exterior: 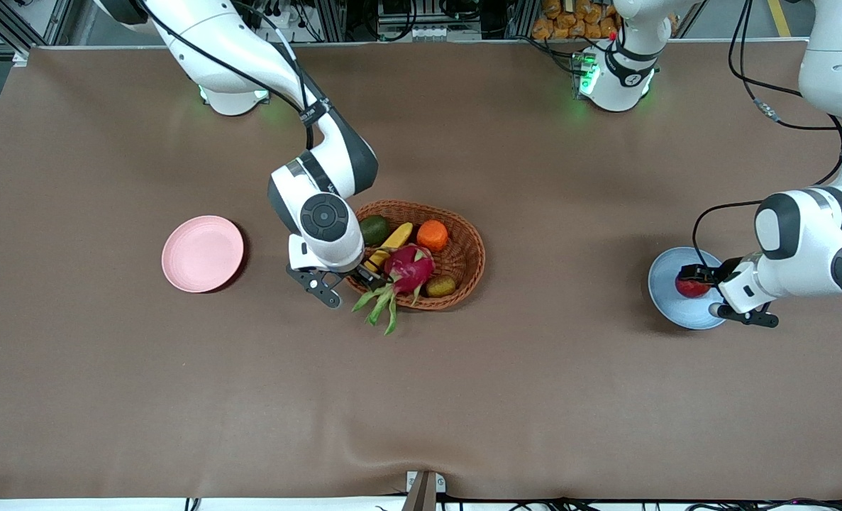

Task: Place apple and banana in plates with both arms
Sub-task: 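Lower the apple onto the blue plate while the right gripper grasps the banana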

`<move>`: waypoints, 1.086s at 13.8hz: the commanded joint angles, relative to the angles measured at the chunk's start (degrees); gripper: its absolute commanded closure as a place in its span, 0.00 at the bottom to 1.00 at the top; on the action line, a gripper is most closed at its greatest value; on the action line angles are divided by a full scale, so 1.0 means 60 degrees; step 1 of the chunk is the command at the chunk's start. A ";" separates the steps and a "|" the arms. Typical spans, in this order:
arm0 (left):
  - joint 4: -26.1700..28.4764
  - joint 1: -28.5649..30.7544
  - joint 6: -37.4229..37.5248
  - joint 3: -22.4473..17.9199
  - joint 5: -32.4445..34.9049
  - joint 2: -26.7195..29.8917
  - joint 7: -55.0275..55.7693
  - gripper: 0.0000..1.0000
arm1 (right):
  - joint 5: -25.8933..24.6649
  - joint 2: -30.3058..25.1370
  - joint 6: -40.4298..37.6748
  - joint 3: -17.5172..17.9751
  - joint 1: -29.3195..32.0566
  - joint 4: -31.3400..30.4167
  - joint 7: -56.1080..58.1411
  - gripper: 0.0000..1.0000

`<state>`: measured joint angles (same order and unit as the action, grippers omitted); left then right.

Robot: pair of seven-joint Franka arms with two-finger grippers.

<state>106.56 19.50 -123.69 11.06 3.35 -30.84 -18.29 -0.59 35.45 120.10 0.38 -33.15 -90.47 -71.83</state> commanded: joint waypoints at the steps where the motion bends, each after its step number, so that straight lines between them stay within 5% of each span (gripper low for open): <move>1: -0.0093 -0.0028 0.0396 0.0279 -0.0118 0.0683 0.0030 0.00 | -0.0049 0.0230 -0.0065 -0.0050 -0.0071 0.0299 -0.0186 0.06; 10: -0.2609 -0.0057 0.4321 0.2197 0.0013 0.1976 0.3468 0.00 | -0.0005 0.0274 -0.0080 -0.0049 -0.0071 0.0445 -0.0171 0.32; 13: -0.3154 -0.0042 0.4764 0.2798 0.0014 0.2092 0.4234 0.00 | -0.0005 0.0274 -0.0065 -0.0049 -0.0086 0.0445 -0.0171 0.50; 15: -0.3199 -0.0042 0.4780 0.2917 0.0014 0.2298 0.4220 0.00 | -0.0005 0.0303 -0.0065 -0.0049 -0.0115 0.0445 -0.0157 0.53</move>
<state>88.40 19.02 -96.53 28.02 3.20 -18.03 6.35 -0.59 36.17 120.10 0.38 -33.18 -89.39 -71.88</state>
